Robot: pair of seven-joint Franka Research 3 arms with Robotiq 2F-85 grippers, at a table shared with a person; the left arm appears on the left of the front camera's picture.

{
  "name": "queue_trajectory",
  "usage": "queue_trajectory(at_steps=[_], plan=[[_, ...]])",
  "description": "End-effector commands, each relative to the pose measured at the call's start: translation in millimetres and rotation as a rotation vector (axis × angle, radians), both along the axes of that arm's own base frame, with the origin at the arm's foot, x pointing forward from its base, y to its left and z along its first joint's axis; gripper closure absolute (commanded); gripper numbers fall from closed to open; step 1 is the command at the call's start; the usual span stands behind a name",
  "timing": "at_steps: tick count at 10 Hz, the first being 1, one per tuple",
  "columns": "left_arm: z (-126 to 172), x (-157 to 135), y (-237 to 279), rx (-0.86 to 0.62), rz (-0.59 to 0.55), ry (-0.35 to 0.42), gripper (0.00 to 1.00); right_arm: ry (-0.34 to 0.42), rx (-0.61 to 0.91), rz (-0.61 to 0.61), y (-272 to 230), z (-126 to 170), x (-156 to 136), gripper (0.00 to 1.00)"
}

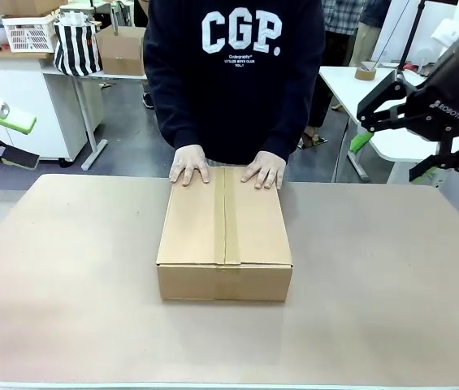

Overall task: Pack the gift set into the box.
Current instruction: Press and hold the closed box until the human finishes sealing it.

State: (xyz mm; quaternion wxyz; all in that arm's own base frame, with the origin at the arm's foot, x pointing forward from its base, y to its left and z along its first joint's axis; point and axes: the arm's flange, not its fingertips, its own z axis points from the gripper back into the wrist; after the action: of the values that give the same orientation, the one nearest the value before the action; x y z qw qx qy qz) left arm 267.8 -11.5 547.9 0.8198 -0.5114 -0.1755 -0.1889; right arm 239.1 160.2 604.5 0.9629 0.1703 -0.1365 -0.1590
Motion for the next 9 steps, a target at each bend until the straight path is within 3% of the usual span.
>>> queue_trajectory(at_steps=[1,9], plan=[[0.0,1.5,-2.2,-0.017,-0.011,-0.022,0.00,0.001,0.013,0.027,-1.5,0.9,1.1,0.00],[0.0,0.0,0.0,0.000,0.000,0.000,0.00,0.000,0.000,0.000,0.0,0.0,0.0,0.00]])
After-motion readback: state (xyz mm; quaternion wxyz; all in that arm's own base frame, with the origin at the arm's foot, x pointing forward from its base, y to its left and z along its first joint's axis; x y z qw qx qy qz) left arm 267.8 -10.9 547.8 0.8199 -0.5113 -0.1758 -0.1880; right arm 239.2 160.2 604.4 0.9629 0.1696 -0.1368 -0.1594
